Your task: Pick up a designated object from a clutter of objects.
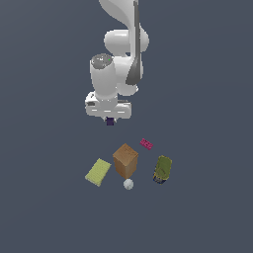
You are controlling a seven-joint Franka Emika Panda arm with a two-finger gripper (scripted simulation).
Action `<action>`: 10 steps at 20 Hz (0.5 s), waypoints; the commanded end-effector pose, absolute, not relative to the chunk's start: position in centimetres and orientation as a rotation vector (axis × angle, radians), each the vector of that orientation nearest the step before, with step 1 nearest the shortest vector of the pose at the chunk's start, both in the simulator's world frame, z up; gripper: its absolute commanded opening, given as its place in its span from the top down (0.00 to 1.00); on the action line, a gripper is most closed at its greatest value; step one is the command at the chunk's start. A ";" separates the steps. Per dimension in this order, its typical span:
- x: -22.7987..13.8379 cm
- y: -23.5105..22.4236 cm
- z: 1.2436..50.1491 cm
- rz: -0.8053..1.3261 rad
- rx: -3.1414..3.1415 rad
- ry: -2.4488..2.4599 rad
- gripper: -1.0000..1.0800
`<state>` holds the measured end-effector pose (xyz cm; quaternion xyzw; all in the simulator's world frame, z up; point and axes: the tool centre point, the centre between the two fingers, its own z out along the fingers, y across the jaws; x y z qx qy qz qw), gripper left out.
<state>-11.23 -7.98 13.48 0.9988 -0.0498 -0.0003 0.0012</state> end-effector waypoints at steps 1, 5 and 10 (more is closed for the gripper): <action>-10.7 -6.0 15.3 -0.001 3.132 -0.157 1.00; -9.8 -2.4 18.4 0.000 3.131 -0.157 1.00; -8.5 2.2 22.4 0.000 3.131 -0.157 1.00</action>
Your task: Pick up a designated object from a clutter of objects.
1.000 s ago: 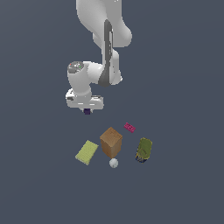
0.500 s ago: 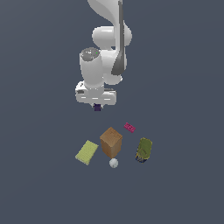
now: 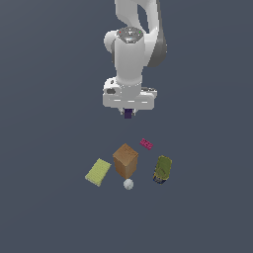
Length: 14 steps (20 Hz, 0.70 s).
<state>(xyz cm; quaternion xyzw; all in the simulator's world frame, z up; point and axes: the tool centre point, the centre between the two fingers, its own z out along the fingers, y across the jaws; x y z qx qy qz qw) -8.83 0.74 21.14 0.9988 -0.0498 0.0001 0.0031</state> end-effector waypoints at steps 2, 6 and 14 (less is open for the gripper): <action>-8.0 4.0 24.0 0.000 3.131 -0.156 1.00; -6.9 7.8 27.3 0.000 3.133 -0.155 1.00; -4.8 14.6 33.1 -0.001 3.136 -0.154 1.00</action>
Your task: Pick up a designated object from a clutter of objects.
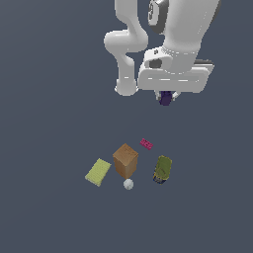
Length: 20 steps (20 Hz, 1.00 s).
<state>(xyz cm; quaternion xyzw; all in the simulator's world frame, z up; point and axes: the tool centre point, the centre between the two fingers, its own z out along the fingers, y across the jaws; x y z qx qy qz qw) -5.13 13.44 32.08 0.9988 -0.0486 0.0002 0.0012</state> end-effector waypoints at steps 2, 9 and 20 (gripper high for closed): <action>-4.3 16.0 34.4 -0.001 3.137 -0.154 1.00; -2.9 19.9 37.8 -0.001 3.138 -0.154 1.00; -1.8 22.5 40.0 -0.001 3.138 -0.154 1.00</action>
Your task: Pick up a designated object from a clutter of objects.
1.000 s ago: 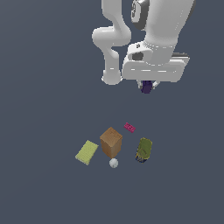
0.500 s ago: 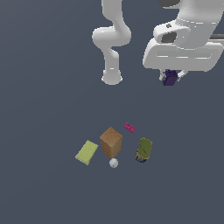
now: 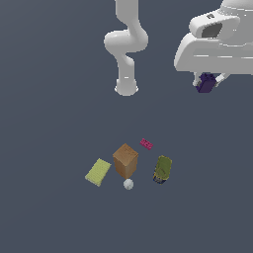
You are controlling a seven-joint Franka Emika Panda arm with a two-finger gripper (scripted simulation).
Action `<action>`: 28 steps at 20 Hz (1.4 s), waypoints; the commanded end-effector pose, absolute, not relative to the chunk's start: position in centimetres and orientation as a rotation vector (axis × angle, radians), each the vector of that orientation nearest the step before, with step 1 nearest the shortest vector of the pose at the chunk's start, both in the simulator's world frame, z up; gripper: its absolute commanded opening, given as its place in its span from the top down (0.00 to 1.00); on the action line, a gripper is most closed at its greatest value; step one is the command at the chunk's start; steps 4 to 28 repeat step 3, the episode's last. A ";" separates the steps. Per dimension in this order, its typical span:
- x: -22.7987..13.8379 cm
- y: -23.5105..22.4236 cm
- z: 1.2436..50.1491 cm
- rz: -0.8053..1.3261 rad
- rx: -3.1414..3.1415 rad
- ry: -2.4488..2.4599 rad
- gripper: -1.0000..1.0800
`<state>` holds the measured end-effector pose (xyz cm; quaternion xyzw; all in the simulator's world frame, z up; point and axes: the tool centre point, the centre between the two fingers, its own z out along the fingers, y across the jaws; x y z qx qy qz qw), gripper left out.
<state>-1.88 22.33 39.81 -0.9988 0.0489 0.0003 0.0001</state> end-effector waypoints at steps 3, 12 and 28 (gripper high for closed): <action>-1.7 22.6 40.1 0.001 -3.138 0.154 1.00; -1.7 22.6 40.1 0.001 -3.138 0.154 1.00; -1.7 22.6 40.1 0.001 -3.138 0.154 1.00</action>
